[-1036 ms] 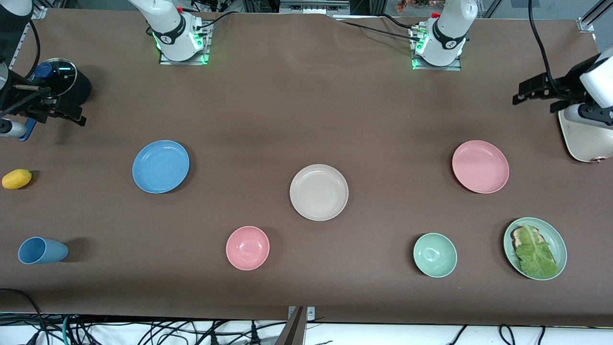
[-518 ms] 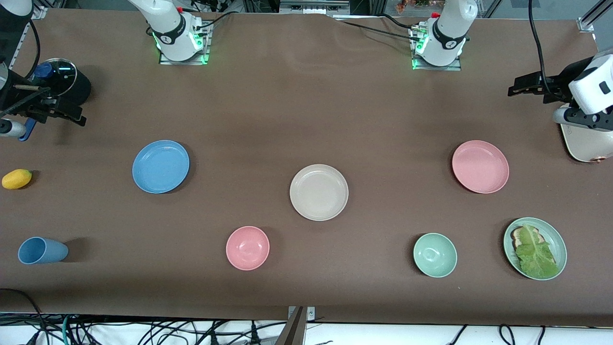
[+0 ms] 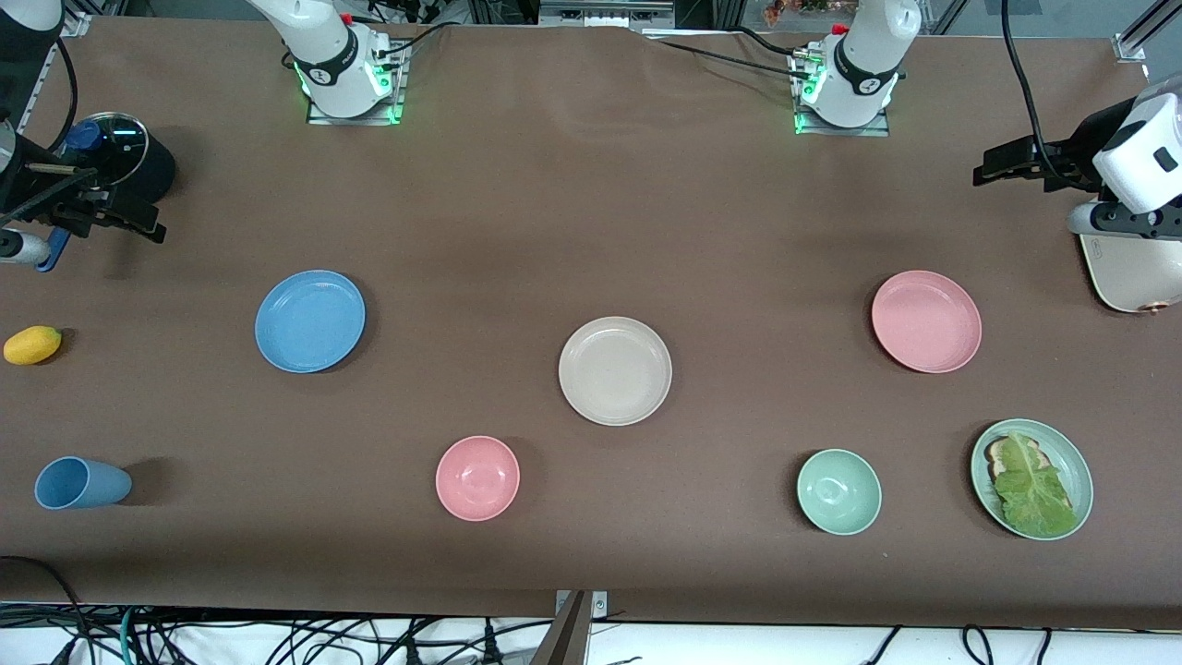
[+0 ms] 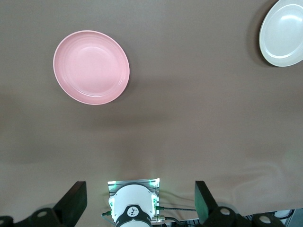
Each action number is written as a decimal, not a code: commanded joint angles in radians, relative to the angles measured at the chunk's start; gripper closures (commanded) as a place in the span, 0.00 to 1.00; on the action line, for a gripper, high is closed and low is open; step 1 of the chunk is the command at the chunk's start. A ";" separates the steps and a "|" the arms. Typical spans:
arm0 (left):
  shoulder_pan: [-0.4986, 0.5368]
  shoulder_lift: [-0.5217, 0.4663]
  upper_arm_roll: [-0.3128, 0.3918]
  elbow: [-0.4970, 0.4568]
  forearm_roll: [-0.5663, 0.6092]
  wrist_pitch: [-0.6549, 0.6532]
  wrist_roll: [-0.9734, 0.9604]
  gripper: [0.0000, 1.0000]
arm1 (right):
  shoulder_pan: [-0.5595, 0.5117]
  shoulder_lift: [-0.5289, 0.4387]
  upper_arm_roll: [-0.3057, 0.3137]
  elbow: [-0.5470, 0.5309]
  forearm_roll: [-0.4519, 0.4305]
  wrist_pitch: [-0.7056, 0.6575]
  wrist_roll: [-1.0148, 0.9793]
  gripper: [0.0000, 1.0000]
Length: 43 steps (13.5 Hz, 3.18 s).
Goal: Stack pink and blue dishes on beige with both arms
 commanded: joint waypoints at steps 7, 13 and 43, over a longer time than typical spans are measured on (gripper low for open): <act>0.000 -0.017 -0.036 0.000 0.087 0.027 -0.006 0.00 | -0.008 -0.014 0.003 -0.007 -0.003 -0.007 -0.019 0.00; 0.002 -0.009 -0.034 0.007 0.087 0.027 -0.006 0.00 | -0.008 -0.014 0.000 -0.007 -0.003 -0.007 -0.019 0.00; 0.206 0.428 -0.027 0.092 0.065 0.297 0.299 0.00 | -0.009 -0.009 -0.020 -0.007 -0.003 -0.007 -0.019 0.00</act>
